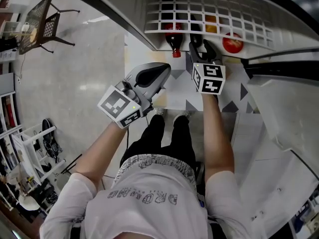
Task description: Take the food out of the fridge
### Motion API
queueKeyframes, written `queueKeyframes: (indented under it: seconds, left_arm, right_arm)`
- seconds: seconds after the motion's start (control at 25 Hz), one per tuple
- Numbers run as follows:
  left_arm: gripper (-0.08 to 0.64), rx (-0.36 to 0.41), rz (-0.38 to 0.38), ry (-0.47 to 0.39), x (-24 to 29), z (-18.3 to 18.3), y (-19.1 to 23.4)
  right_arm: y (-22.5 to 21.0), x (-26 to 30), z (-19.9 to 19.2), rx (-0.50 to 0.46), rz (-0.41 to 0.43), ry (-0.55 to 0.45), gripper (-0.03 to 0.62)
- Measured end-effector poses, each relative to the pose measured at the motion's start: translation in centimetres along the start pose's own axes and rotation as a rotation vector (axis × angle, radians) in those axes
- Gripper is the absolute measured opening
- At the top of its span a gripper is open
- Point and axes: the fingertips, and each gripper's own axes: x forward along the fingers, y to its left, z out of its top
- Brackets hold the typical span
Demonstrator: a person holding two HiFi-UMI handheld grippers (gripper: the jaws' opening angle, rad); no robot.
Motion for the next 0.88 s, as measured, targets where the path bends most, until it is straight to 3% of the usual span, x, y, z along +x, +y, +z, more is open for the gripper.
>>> queueKeyframes:
  seconds: [0.36,0.88]
  left_arm:
    - [0.008,-0.012,0.016,0.007,-0.8,-0.5,0.6]
    - [0.008,-0.006,-0.004,-0.014,-1.3,0.8,0.4]
  right_arm:
    - [-0.6,0.4,-0.6,-0.003,-0.038,0.009,0.156]
    - [0.3,-2.7,2.7,0.011,-0.016,-0.068,0.153]
